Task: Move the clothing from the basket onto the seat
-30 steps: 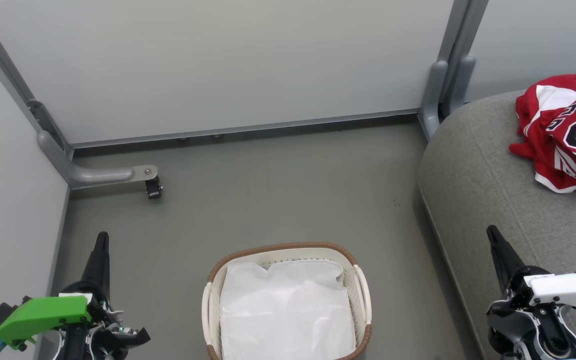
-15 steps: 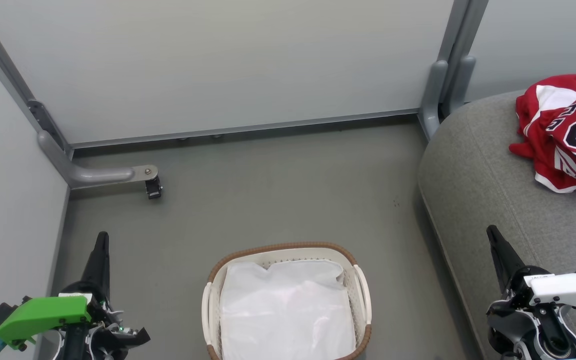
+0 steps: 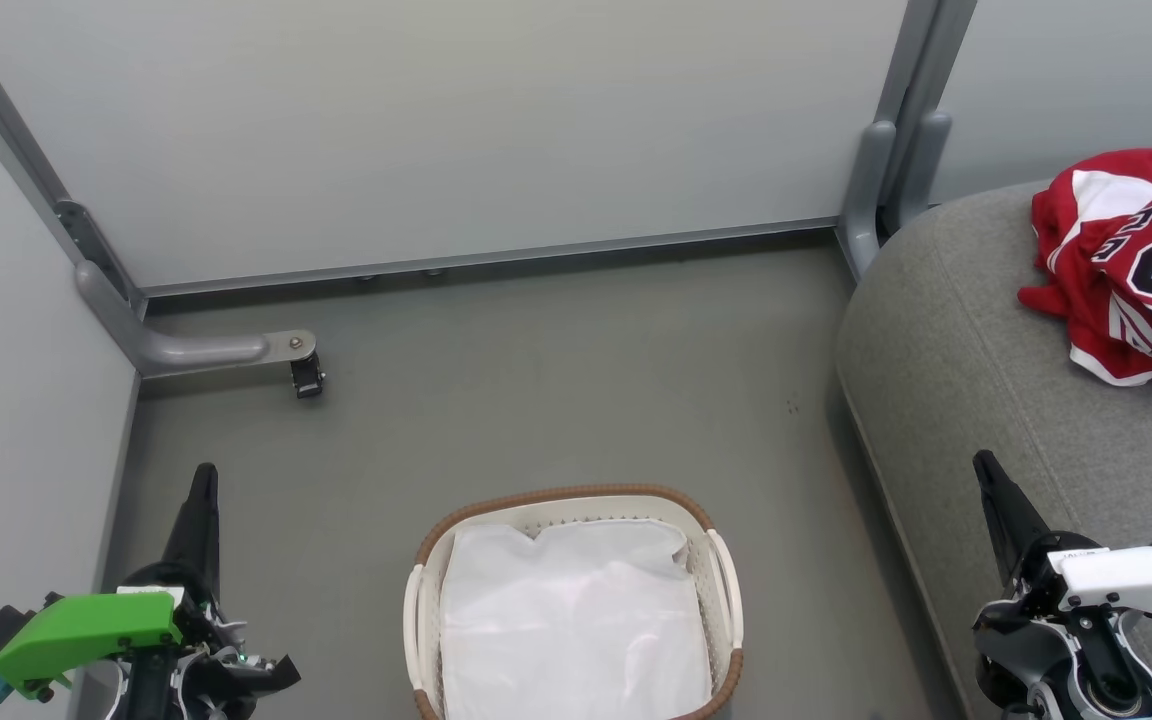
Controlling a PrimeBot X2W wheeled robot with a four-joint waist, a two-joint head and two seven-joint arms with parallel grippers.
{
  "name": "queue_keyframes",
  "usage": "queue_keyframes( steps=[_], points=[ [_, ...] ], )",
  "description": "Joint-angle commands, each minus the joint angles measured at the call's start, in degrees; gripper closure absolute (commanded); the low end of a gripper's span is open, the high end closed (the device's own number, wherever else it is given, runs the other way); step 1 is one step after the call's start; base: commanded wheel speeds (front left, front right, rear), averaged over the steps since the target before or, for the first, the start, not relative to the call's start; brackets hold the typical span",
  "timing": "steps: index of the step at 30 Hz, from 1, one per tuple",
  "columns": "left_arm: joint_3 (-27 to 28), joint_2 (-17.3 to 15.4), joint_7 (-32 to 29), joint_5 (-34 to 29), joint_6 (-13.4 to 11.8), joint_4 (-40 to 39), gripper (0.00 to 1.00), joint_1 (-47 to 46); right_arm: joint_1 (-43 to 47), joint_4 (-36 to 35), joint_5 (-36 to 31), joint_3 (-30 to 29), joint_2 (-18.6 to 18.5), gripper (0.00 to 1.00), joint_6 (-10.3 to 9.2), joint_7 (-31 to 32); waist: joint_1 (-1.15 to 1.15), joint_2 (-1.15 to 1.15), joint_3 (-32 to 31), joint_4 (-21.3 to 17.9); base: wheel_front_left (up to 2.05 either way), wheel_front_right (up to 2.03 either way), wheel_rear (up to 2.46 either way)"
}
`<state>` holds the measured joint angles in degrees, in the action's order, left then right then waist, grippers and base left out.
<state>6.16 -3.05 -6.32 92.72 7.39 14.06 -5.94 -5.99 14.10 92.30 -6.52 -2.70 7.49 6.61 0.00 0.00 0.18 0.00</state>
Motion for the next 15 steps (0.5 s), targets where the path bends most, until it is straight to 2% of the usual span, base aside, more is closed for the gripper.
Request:
queue_keyframes(
  steps=[1,15],
  points=[
    [0.29,-0.14,-0.16,-0.14,0.24,-0.05,1.00,-0.56,-0.40,-0.20,0.22,-0.10,-0.34,1.00,0.00,0.06,0.00,0.00,0.00,0.00,0.00,0.00,0.00],
    [0.35,-0.09,-0.14,-0.22,0.24,-0.05,1.00,-0.57,-0.40,-0.20,0.22,-0.10,-0.34,1.00,0.00,0.06,0.00,0.00,0.00,0.00,0.00,0.00,0.00]
  ],
)
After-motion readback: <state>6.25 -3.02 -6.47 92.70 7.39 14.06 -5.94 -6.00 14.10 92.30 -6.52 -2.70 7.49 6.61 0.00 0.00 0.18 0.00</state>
